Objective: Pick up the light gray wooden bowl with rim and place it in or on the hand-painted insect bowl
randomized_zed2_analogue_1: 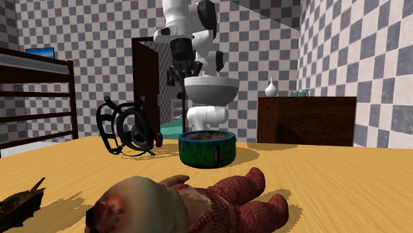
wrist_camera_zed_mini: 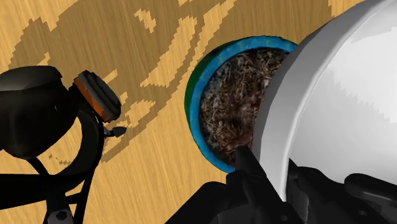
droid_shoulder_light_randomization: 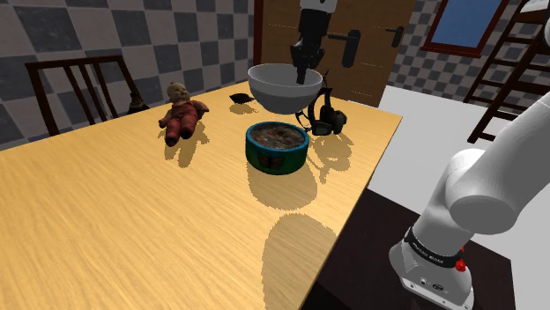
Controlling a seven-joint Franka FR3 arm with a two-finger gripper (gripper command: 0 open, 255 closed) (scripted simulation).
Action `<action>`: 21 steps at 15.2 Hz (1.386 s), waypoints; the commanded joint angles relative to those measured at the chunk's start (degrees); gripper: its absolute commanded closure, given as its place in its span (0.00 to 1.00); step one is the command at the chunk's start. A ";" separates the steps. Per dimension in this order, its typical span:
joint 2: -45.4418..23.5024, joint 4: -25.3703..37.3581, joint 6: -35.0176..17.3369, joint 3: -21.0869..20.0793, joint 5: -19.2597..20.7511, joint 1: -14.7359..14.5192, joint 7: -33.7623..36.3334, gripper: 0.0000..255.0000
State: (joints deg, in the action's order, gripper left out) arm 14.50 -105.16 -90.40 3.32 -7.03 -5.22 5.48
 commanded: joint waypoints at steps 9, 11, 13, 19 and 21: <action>-0.65 -5.85 -6.29 0.74 0.13 0.48 -2.00 1.00; -0.51 -7.53 -7.83 0.72 0.11 0.48 -2.17 1.00; -0.43 -9.15 -9.35 0.70 0.08 0.48 -2.35 1.00; -0.41 -12.17 -12.34 0.68 0.00 0.48 -2.70 1.00; -0.41 -12.17 -12.34 0.68 0.00 0.48 -2.70 1.00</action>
State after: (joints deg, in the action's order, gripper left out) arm 14.08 -117.31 -102.67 4.00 -7.01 -4.75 2.79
